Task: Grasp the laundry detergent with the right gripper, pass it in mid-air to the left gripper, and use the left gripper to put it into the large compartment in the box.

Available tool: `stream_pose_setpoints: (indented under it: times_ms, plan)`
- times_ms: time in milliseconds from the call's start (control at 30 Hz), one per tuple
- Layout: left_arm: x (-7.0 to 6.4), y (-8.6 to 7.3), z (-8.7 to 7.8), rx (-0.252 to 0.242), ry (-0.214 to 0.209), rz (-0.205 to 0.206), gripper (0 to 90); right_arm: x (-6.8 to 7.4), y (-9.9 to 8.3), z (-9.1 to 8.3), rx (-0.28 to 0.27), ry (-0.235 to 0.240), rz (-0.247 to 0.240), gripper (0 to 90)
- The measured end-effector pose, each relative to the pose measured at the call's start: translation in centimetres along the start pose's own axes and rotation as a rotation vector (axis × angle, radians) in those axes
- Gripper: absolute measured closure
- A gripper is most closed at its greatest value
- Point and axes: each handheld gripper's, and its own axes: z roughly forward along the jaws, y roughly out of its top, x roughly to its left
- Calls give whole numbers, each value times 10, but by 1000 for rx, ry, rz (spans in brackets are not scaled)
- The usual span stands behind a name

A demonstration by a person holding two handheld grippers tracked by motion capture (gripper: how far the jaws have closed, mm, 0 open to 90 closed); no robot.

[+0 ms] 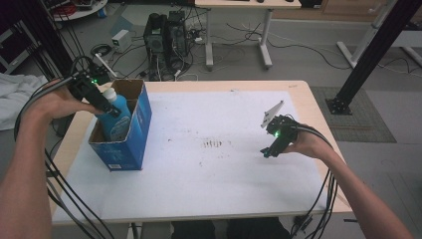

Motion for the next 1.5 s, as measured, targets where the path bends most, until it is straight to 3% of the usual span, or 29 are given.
stream_pose_setpoints:
  times_ms: [67, 433, 700, 800, 867, 900, 1033, 1067, 1133, 1233, 1500]
  plan:
    - [1, -2, 5, -1, -3, -1, 382, -1, 0, 2, -1, -6, -27, 130]
    - [2, -7, 28, 22, -14, -1, 382, 1, -2, 8, 7, -3, -13, 130]
    - [4, -10, 35, 40, -8, 14, 382, 1, -4, 8, 1, -5, -12, 131]
    - [3, -10, 39, 25, -10, 2, 382, 2, -3, 7, -2, -3, -3, 131]
    - [4, -10, 39, 44, -5, 23, 382, 3, -3, 7, -11, 4, -10, 131]
    - [2, -10, 41, 27, -9, 0, 382, 3, -2, 6, -6, 1, -9, 130]
    - [3, -11, 45, 56, -9, 19, 382, 4, -3, 6, -10, 0, -7, 131]
    - [1, -12, 47, 39, -13, 2, 382, 4, -3, 6, -10, 0, -12, 130]
    - [1, -13, 48, 41, -12, 4, 381, 4, -3, 5, -10, -3, -10, 130]
    - [2, -14, 52, 75, -12, 31, 381, 4, -3, 5, -11, -4, -9, 131]
    - [0, -14, 55, 62, -10, 20, 381, 3, -3, 5, -15, -8, -14, 131]
